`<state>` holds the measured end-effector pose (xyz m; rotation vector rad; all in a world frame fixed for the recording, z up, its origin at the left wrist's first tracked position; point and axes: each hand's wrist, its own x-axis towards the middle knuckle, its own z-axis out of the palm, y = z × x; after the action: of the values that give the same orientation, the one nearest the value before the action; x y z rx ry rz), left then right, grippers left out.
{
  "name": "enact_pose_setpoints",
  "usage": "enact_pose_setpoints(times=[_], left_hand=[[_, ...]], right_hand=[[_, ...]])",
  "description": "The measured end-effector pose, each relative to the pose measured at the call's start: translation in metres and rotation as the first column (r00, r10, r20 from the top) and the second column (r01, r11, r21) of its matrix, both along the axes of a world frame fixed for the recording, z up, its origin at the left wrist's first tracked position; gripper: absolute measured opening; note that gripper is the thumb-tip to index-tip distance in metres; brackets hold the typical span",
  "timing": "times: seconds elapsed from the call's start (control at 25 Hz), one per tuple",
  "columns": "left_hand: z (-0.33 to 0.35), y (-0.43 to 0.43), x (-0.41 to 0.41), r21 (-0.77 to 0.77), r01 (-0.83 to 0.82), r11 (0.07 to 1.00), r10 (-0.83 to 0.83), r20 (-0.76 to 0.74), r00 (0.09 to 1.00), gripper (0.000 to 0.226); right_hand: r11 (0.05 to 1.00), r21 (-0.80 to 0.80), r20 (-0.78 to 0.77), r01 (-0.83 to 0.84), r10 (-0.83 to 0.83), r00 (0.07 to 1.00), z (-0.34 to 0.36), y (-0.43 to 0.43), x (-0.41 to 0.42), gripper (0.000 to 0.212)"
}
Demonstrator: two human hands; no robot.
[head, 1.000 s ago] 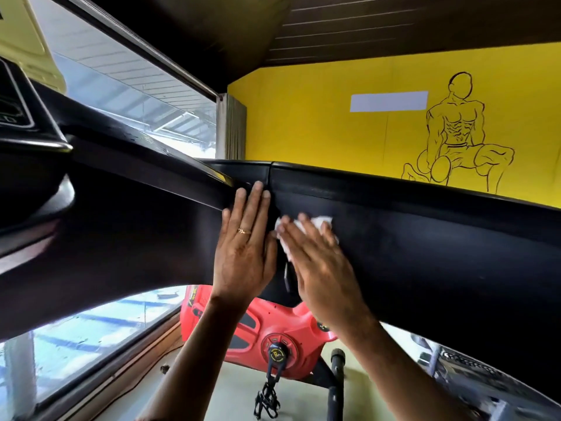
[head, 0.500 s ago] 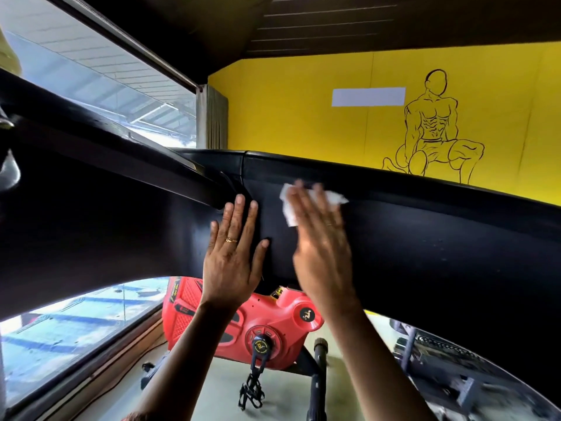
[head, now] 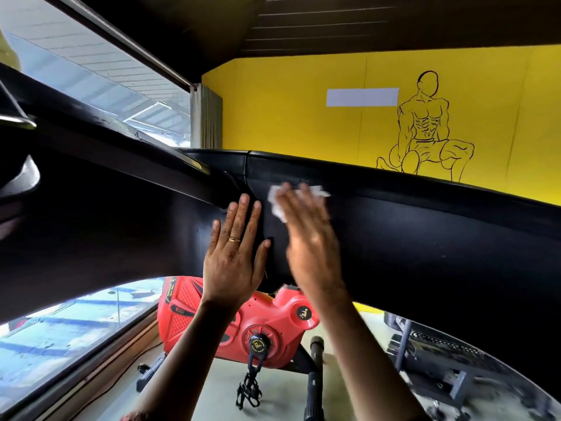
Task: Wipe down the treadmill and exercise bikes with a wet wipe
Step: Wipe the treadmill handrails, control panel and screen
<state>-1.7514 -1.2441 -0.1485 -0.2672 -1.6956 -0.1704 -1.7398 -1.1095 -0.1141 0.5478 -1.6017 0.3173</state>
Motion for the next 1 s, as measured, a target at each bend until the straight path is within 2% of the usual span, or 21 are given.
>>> enact_pose_setpoints(times=[0.12, 0.2, 0.24, 0.32, 0.44, 0.52, 0.56, 0.68, 0.8, 0.88, 1.0], left_hand=[[0.002, 0.002, 0.006, 0.015, 0.019, 1.0, -0.019, 0.006, 1.0, 0.056], [0.003, 0.006, 0.007, 0.025, 0.026, 0.999, -0.026, 0.01, 1.0, 0.058], [0.004, 0.007, 0.007, 0.029, 0.029, 0.999, -0.029, 0.011, 1.0, 0.058], [0.006, 0.007, 0.008, 0.029, 0.032, 0.999, -0.032, 0.019, 0.999, 0.058], [0.007, 0.008, 0.006, 0.035, 0.038, 0.999, -0.04, 0.05, 0.998, 0.057], [0.008, 0.014, 0.008, 0.06, 0.046, 0.997, -0.049, 0.049, 0.998, 0.057], [0.011, 0.02, 0.009, 0.067, 0.063, 0.996, -0.066, 0.038, 0.997, 0.058], [0.023, 0.053, 0.013, 0.02, 0.173, 0.985, -0.173, 0.023, 0.985, 0.059], [0.036, 0.096, 0.013, -0.064, 0.269, 0.961, -0.267, 0.038, 0.963, 0.058], [0.042, 0.122, 0.014, -0.088, 0.319, 0.944, -0.317, 0.041, 0.948, 0.058], [0.044, 0.158, 0.016, -0.135, 0.373, 0.918, -0.37, 0.052, 0.928, 0.059]], right_hand=[[0.962, -0.274, -0.053, 0.022, -0.038, 0.998, -0.017, 0.061, 0.008, 0.063], [0.953, -0.301, -0.078, 0.035, -0.061, 0.995, -0.016, 0.064, 0.008, 0.058], [0.969, -0.242, -0.086, 0.043, -0.066, 0.994, -0.005, 0.051, 0.006, 0.056], [0.993, -0.029, -0.002, 0.117, -0.118, 0.993, 0.032, 0.017, 0.005, 0.056], [0.941, 0.311, 0.137, 0.134, -0.184, 0.973, 0.075, -0.024, 0.004, 0.061], [0.909, 0.397, 0.15, 0.125, -0.199, 0.969, 0.082, -0.024, 0.0, 0.06], [0.91, 0.387, 0.112, 0.147, -0.205, 0.972, 0.078, -0.011, 0.001, 0.056], [0.955, 0.243, -0.014, 0.169, -0.171, 0.985, 0.052, 0.047, 0.006, 0.054], [0.961, 0.017, -0.035, 0.275, -0.274, 0.961, 0.026, 0.125, 0.017, 0.049], [0.903, -0.188, 0.002, 0.385, -0.392, 0.92, 0.008, 0.184, 0.028, 0.048], [0.73, -0.483, 0.142, 0.483, -0.48, 0.866, -0.014, 0.236, 0.043, 0.047]])
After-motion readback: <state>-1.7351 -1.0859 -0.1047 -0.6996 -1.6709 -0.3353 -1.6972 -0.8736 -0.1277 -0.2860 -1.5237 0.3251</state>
